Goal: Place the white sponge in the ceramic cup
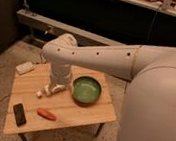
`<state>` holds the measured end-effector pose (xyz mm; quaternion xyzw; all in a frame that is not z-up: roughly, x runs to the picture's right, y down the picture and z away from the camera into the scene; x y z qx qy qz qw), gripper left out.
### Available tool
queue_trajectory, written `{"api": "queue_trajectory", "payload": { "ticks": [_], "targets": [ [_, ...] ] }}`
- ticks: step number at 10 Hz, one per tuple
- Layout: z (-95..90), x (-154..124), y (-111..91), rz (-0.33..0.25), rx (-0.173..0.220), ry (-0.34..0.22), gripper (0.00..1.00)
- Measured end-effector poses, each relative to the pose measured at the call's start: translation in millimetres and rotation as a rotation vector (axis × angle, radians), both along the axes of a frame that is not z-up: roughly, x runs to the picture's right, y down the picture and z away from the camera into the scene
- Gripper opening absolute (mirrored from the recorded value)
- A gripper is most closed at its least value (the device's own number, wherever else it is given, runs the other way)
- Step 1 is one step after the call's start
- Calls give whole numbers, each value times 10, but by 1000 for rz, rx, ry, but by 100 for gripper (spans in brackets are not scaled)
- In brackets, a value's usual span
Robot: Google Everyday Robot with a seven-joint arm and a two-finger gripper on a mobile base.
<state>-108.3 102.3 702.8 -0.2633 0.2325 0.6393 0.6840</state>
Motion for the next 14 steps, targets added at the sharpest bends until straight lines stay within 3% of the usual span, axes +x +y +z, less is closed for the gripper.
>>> {"api": "queue_trajectory", "payload": {
  "ticks": [8, 9, 11, 14],
  "targets": [
    [3, 0, -7, 0, 1, 0, 65],
    [37, -23, -60, -28, 25, -10, 65],
    [69, -178, -130, -112, 60, -75, 65],
    [139, -642, -256, -297, 120, -294, 65]
  ]
}}
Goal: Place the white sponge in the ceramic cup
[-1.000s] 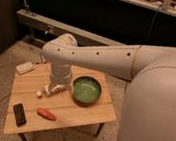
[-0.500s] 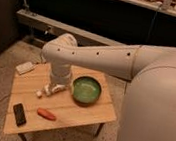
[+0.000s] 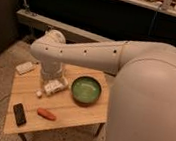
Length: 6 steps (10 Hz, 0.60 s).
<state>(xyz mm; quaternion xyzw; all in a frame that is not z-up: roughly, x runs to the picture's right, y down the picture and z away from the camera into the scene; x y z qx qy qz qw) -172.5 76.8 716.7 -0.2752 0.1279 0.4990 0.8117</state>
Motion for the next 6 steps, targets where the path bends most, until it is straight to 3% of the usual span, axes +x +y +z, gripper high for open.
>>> {"api": "queue_trajectory", "payload": {
  "ticks": [2, 6],
  "targets": [
    [74, -211, -95, -52, 14, -88, 65],
    [192, -628, -224, -73, 16, -106, 65]
  ]
}}
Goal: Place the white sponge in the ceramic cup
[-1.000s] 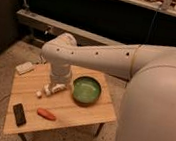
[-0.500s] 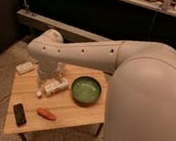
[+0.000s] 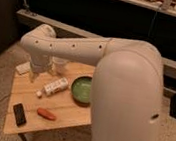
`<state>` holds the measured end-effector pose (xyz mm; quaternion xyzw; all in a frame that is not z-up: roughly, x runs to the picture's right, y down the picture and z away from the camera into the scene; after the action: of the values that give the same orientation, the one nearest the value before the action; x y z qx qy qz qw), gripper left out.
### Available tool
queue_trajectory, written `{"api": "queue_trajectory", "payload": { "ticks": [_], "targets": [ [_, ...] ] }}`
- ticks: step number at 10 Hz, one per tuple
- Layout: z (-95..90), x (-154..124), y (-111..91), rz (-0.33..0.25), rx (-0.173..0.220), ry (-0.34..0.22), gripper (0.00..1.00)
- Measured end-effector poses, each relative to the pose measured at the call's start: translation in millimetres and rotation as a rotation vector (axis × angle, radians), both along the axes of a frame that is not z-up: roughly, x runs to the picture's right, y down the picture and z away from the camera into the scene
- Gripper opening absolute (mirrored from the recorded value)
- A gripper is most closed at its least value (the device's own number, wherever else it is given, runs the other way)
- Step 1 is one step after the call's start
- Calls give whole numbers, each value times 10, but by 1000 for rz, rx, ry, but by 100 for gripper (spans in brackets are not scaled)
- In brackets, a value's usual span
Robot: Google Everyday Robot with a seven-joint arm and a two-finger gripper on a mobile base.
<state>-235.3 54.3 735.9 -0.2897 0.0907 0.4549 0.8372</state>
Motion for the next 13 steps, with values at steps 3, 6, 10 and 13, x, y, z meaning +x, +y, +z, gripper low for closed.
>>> {"api": "queue_trajectory", "payload": {
  "ticks": [3, 6, 10, 13],
  "targets": [
    [73, -482, -49, -52, 8, -10, 65],
    [114, -1127, 3, -153, 9, -43, 65],
    [298, -1852, 32, -221, 14, -28, 65],
    [508, -2348, -25, -160, 35, 55, 65]
  ]
}}
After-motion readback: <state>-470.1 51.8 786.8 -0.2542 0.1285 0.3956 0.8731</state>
